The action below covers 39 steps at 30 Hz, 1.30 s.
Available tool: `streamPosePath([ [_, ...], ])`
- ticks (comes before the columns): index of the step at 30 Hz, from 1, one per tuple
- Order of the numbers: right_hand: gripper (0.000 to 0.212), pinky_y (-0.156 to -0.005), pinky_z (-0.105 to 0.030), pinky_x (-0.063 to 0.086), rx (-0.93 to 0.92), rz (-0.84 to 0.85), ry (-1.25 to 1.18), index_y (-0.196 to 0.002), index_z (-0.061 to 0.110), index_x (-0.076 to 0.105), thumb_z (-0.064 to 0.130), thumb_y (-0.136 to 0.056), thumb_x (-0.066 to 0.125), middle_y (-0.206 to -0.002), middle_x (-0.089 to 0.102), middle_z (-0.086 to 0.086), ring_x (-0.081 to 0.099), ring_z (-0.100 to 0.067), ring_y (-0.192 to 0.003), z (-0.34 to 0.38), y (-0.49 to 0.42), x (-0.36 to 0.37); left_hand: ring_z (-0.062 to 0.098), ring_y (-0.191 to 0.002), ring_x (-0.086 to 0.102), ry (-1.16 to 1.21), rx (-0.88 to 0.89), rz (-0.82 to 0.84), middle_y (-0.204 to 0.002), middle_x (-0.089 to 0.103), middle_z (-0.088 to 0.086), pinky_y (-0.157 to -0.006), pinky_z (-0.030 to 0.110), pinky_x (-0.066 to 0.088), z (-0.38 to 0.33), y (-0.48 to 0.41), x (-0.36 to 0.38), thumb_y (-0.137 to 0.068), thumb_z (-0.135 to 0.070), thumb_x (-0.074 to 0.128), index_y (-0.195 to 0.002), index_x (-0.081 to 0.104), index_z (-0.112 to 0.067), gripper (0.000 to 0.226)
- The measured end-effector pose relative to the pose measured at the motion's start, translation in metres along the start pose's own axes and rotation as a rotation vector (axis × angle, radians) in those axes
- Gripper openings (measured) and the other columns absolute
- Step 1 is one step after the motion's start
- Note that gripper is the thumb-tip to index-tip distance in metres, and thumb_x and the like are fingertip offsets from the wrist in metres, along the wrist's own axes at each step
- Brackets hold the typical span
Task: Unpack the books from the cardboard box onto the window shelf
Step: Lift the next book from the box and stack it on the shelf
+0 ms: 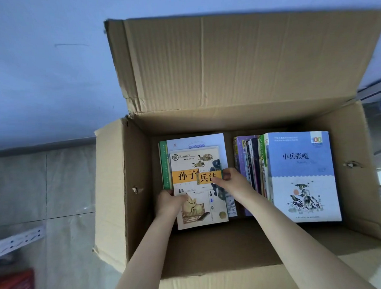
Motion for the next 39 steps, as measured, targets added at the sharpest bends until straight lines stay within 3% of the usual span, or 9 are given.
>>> streamPosePath([
  [4, 0.057, -0.092, -0.036, 0.047, 0.018, 0.014, -0.009, -0.128, 0.008, 0.045, 0.038, -0.085, 0.066, -0.119, 0.058, -0.005, 0.057, -0.020, -0.105, -0.003, -0.002, -0.004, 0.023, -0.087, 0.061, 0.055, 0.002, 0.075, -0.119, 0.065, 0.014, -0.063, 0.028, 0.047, -0.002, 0.004, 0.002, -0.080, -0.005, 0.071, -0.120, 0.055, -0.005, 0.043],
  [8, 0.059, -0.092, -0.036, 0.046, 0.080, 0.067, -0.097, -0.130, 0.010, 0.042, 0.040, -0.085, 0.065, -0.130, 0.054, -0.007, 0.054, -0.022, -0.112, -0.007, -0.004, -0.003, 0.026, -0.093, 0.064, 0.088, 0.004, 0.105, -0.118, 0.065, 0.014, -0.060, 0.027, 0.048, -0.003, 0.010, 0.005, -0.083, -0.006, 0.068, -0.115, 0.053, -0.010, 0.036],
  [13, 0.070, -0.098, -0.040, 0.044, 0.076, -0.074, 0.027, -0.135, 0.006, 0.038, 0.044, -0.083, 0.065, -0.137, 0.041, -0.014, 0.048, -0.030, -0.122, -0.007, -0.006, -0.015, 0.025, -0.092, 0.065, 0.165, -0.045, 0.163, -0.100, 0.071, 0.011, -0.084, 0.038, 0.051, -0.002, 0.014, 0.007, -0.084, -0.011, 0.068, -0.087, 0.062, -0.013, 0.007],
  [18, 0.053, -0.059, -0.018, 0.041, 0.085, -0.084, -0.114, -0.117, 0.007, 0.048, 0.040, -0.082, 0.069, -0.123, 0.058, -0.012, 0.054, -0.008, -0.080, -0.013, -0.004, -0.020, 0.020, -0.084, 0.067, 0.203, -0.076, 0.225, -0.089, 0.073, 0.006, -0.063, 0.030, 0.049, -0.001, 0.016, 0.001, -0.083, -0.011, 0.069, -0.095, 0.065, -0.012, 0.013],
  [20, 0.064, -0.068, -0.017, 0.040, 0.114, -0.017, -0.187, -0.128, 0.006, 0.047, 0.041, -0.080, 0.071, -0.125, 0.056, -0.009, 0.055, -0.013, -0.092, -0.014, -0.003, -0.020, 0.019, -0.083, 0.068, 0.213, -0.077, 0.259, -0.088, 0.074, 0.006, -0.061, 0.029, 0.049, 0.001, 0.020, 0.001, -0.082, -0.011, 0.070, -0.095, 0.066, -0.012, 0.014],
  [22, 0.053, -0.076, -0.020, 0.038, 0.142, 0.085, -0.232, -0.120, 0.015, 0.055, 0.043, -0.078, 0.072, -0.116, 0.059, 0.001, 0.056, -0.009, -0.089, -0.013, 0.000, -0.018, 0.019, -0.084, 0.069, 0.218, -0.056, 0.289, -0.087, 0.076, 0.005, -0.061, 0.029, 0.049, 0.001, 0.025, 0.004, -0.082, -0.012, 0.070, -0.096, 0.067, -0.014, 0.015],
  [25, 0.024, -0.067, -0.023, 0.038, 0.117, 0.121, -0.246, -0.083, 0.029, 0.058, 0.045, -0.074, 0.074, -0.085, 0.063, 0.010, 0.053, -0.001, -0.072, -0.004, 0.012, -0.026, 0.017, -0.082, 0.072, 0.236, 0.003, 0.316, -0.088, 0.077, 0.003, -0.061, 0.027, 0.051, 0.000, 0.042, 0.007, -0.082, -0.014, 0.070, -0.099, 0.067, -0.015, 0.017],
  [32, 0.032, -0.093, -0.034, 0.041, -0.112, 0.150, -0.263, -0.099, 0.026, 0.068, 0.039, -0.071, 0.077, -0.108, 0.071, 0.003, 0.061, -0.016, -0.106, 0.042, 0.090, -0.062, 0.020, -0.087, 0.073, 0.315, 0.302, 0.256, -0.096, 0.076, 0.005, -0.064, 0.022, 0.058, -0.020, 0.132, -0.020, -0.078, -0.010, 0.073, -0.103, 0.069, -0.012, 0.025],
  [39, 0.020, -0.070, -0.019, 0.043, -0.412, 0.234, -0.157, -0.089, 0.029, 0.070, 0.033, -0.072, 0.079, -0.085, 0.075, 0.016, 0.068, 0.000, -0.082, 0.121, 0.255, -0.094, 0.020, -0.081, 0.074, 0.412, 0.586, 0.145, -0.093, 0.077, 0.004, -0.060, 0.019, 0.056, -0.008, 0.308, -0.077, -0.080, -0.006, 0.069, -0.100, 0.070, -0.013, 0.021],
])
Point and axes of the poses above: each hand's wrist, its own y-axis away from the middle knuckle, its own x-axis out of the palm, z = x × y, the point moved 10 cm from there along -y, towards the middle knuckle
